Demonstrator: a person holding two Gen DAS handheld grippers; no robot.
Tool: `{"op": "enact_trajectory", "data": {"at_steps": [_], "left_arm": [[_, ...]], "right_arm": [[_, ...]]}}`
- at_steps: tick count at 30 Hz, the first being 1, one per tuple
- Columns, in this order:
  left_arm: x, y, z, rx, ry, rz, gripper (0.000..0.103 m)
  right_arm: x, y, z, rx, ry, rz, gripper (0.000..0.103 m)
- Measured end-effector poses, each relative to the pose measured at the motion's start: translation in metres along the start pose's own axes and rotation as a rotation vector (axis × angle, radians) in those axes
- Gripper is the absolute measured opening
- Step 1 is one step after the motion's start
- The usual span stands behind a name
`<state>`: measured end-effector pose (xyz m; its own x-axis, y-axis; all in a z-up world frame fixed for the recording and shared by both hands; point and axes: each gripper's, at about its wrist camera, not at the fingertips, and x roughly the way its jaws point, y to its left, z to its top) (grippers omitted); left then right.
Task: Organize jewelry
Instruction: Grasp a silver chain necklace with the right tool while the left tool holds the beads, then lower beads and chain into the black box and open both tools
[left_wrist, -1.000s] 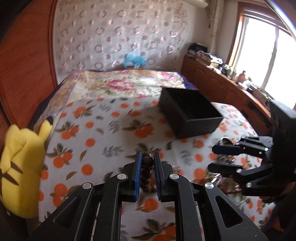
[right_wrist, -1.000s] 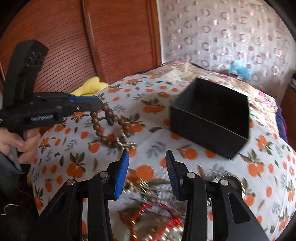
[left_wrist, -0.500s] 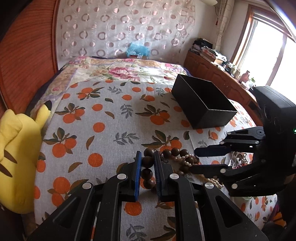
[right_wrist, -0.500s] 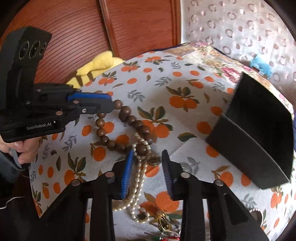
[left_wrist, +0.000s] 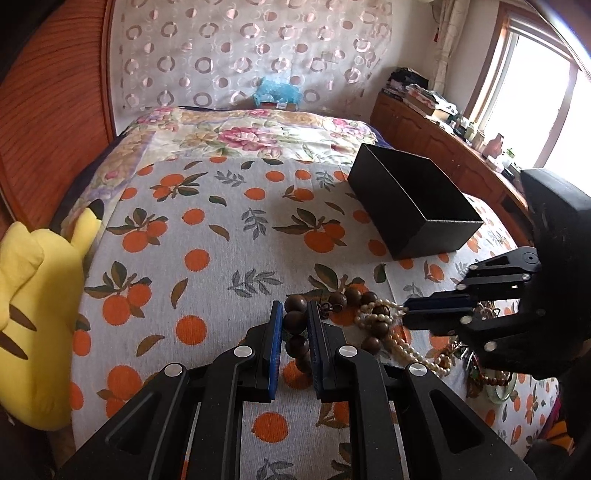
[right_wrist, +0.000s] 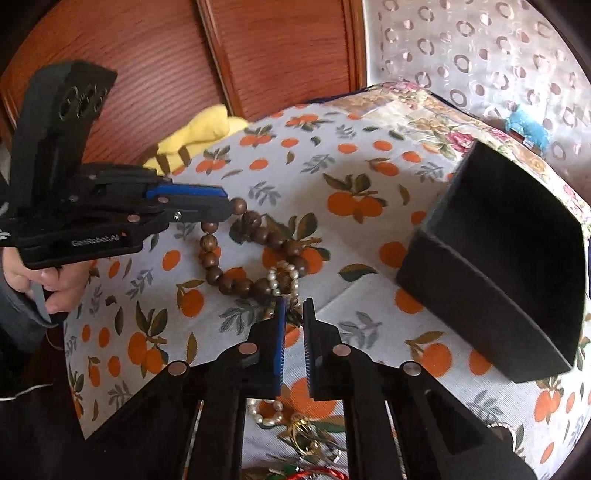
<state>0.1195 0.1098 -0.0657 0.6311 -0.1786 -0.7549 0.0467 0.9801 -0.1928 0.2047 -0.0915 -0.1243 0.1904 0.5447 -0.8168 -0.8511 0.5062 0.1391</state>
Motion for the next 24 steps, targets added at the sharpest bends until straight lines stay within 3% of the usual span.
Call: {"op": "enact_trajectory", "data": {"at_steps": [7, 24], "left_arm": [[-0.009, -0.017, 0.010, 0.030, -0.019, -0.016, 0.012], [-0.045, -0.082, 0.051, 0.145, -0.122, -0.115, 0.012]], "right_arm": [[-0.049, -0.005, 0.008, 0.023, -0.127, -0.006, 0.010], [-0.191, -0.028, 0.033, 0.030, -0.409, -0.151, 0.010]]}}
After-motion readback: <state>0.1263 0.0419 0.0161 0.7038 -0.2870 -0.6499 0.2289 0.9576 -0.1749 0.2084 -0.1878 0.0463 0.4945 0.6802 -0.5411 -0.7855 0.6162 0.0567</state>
